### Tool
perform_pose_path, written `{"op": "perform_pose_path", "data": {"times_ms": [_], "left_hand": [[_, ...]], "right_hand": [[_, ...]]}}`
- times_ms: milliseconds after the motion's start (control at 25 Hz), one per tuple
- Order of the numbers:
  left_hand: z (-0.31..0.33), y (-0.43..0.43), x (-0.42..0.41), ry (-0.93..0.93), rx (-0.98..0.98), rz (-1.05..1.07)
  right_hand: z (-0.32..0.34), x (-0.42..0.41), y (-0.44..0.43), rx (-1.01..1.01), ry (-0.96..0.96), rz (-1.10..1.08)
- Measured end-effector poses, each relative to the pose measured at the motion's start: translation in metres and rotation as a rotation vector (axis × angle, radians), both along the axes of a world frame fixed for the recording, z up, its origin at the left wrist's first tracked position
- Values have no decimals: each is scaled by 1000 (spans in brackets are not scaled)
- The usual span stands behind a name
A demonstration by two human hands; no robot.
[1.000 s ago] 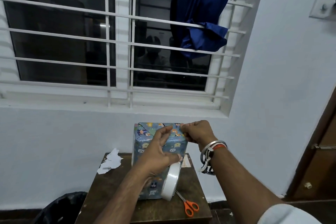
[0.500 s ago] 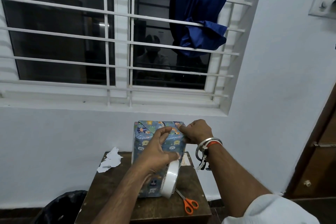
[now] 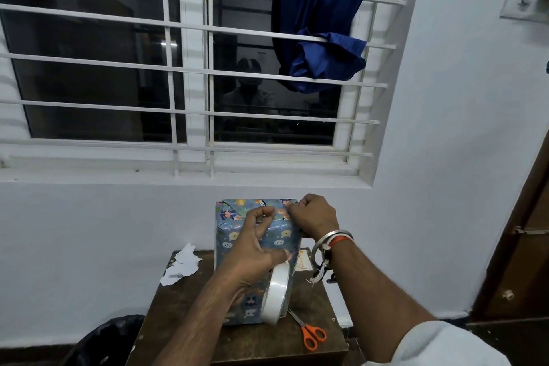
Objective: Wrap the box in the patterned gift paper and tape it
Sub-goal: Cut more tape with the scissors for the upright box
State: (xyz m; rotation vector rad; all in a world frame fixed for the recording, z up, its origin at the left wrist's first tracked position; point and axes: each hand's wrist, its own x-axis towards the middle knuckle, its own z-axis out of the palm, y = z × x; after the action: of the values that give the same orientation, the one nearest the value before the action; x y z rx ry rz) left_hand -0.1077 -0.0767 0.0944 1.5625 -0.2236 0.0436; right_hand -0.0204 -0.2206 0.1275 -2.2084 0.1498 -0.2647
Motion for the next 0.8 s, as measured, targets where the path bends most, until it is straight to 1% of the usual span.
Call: {"op": "perform_pose_path", "data": {"times_ms": [80, 160, 240, 400, 600, 640, 720, 800], "left_hand": [[0, 0, -1, -7, 52, 3], [0, -1, -3, -19, 90, 14], [-1, -1, -3, -39, 93, 28], [1, 2, -8, -102, 46, 66], [4, 7, -18, -179, -29, 95], [3, 9, -21, -190, -44, 92], [-3, 12, -31, -210, -56, 83], [-11, 14, -45, -233, -67, 89]], "right_hand": [[-3, -1, 0, -53, -18, -13], [-8, -5, 2, -108, -83, -17], [-14, -9, 2, -114, -154, 1], [-14, -16, 2, -84, -257, 35], [-21, -21, -4, -128, -318, 29], [-21, -25, -5, -136, -350, 7], [-18, -41, -7, -130, -488, -48], [-14, -69, -9, -46, -626, -13]]}}
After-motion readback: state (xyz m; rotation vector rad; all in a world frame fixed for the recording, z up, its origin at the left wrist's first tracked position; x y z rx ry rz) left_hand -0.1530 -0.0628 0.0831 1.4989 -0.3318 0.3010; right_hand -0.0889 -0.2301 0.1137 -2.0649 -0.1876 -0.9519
